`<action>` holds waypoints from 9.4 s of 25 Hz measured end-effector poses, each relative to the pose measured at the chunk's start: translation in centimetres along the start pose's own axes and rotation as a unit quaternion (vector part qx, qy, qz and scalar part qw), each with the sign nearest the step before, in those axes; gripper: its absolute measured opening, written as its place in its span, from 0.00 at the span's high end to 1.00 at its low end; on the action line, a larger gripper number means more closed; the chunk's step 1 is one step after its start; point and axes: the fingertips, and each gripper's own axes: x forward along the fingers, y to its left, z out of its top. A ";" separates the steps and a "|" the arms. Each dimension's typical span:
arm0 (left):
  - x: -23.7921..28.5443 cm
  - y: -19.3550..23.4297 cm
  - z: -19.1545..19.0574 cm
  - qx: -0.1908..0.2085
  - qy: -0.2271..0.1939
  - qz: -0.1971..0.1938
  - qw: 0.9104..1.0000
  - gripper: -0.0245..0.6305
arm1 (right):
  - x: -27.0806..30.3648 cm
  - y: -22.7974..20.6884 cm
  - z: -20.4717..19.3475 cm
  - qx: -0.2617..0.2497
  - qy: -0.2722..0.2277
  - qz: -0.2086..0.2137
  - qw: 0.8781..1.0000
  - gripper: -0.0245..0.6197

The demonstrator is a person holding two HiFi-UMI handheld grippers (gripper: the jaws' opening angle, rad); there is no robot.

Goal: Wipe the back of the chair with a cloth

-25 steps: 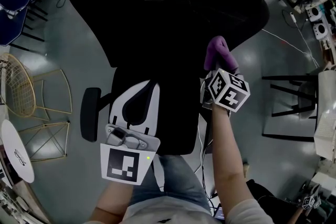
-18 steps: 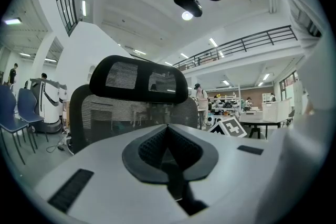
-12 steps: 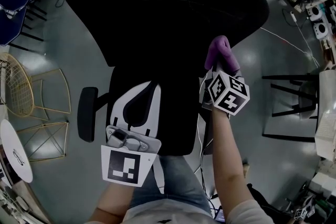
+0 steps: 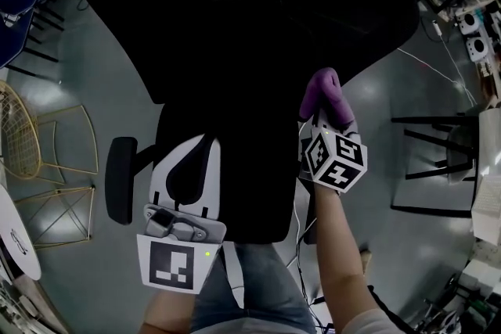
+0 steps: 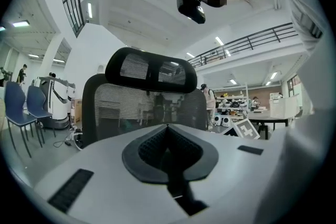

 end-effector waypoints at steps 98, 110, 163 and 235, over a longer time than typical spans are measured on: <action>-5.4 22.0 -3.2 -0.006 0.007 0.064 0.998 0.94 | 4.2 36.4 -7.3 -0.042 0.047 0.149 0.987 0.88; -4.6 20.9 -4.0 -0.006 0.016 0.059 0.998 0.94 | 4.6 31.8 -7.1 -0.024 0.043 0.121 0.991 0.88; 2.0 7.6 -5.5 0.021 0.040 -0.005 0.999 0.94 | 0.9 0.8 -9.6 0.069 0.056 -0.074 0.993 0.88; -3.9 19.3 -6.7 -0.001 0.032 0.059 0.998 0.94 | 7.2 23.8 -15.5 0.089 0.106 0.055 0.989 0.88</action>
